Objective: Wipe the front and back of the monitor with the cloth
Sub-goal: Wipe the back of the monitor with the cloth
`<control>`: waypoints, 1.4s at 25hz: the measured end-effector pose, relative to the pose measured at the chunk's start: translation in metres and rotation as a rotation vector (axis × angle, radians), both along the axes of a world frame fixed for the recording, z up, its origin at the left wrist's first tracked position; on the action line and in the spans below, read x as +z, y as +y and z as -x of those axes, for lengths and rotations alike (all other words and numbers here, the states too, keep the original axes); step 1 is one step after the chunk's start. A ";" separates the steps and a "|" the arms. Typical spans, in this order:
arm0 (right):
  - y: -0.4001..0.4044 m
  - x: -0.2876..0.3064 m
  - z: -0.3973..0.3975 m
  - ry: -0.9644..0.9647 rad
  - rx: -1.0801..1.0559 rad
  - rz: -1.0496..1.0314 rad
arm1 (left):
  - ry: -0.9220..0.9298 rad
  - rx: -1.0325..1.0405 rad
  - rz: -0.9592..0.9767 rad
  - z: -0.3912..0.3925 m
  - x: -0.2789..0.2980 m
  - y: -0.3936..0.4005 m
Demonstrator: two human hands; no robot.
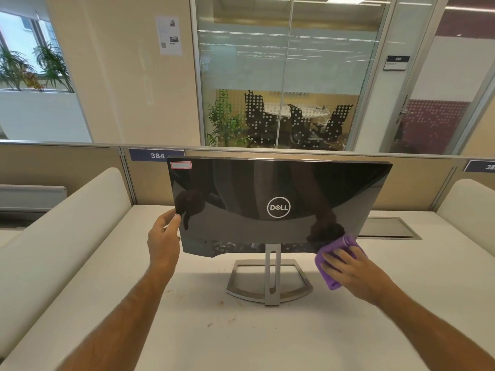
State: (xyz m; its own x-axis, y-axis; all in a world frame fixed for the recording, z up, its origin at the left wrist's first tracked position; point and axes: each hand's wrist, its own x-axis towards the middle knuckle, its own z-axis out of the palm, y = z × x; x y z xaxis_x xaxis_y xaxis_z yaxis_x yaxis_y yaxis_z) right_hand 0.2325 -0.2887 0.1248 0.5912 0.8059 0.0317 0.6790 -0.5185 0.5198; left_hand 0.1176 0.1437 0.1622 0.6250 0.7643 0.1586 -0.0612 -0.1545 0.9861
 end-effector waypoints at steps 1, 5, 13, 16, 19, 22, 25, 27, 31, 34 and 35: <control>0.002 -0.005 0.001 0.011 0.018 0.006 | -0.003 0.002 -0.001 0.000 0.000 0.000; 0.007 -0.017 -0.002 -0.055 0.030 -0.197 | -0.017 -0.006 -0.005 -0.001 -0.001 0.000; 0.012 -0.040 0.007 -0.054 0.020 -0.387 | -0.036 0.008 0.012 -0.003 -0.004 -0.001; 0.034 -0.043 0.015 -0.033 -0.171 -0.996 | -0.044 0.020 0.016 -0.005 -0.004 -0.002; 0.062 -0.054 0.033 0.174 -0.552 -1.628 | -0.054 0.028 0.021 -0.006 -0.005 -0.002; 0.084 -0.057 0.037 0.355 -0.907 -1.981 | -0.058 0.028 0.018 -0.007 -0.005 -0.001; 0.107 -0.045 0.033 0.440 -0.956 -2.078 | -0.047 0.044 -0.003 -0.007 -0.006 0.001; 0.121 -0.041 0.033 0.450 -0.899 -2.018 | -0.036 0.060 -0.011 -0.008 -0.008 0.002; 0.134 -0.045 0.030 0.576 -0.824 -1.839 | -0.030 0.078 -0.013 -0.010 -0.008 0.003; 0.138 -0.053 0.033 0.651 -0.741 -1.551 | -0.037 0.084 -0.011 -0.010 -0.008 0.004; 0.137 -0.055 0.035 0.610 -0.745 -1.555 | -0.037 0.082 -0.011 -0.010 -0.008 0.004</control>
State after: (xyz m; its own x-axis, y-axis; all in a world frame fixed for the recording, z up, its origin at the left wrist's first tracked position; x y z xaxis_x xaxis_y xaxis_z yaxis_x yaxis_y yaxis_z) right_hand 0.1978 -0.1516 0.0701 0.9863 -0.1468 0.0759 -0.0043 -0.4820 -0.8762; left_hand 0.1278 0.1474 0.1539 0.5541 0.8107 0.1891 -0.0847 -0.1711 0.9816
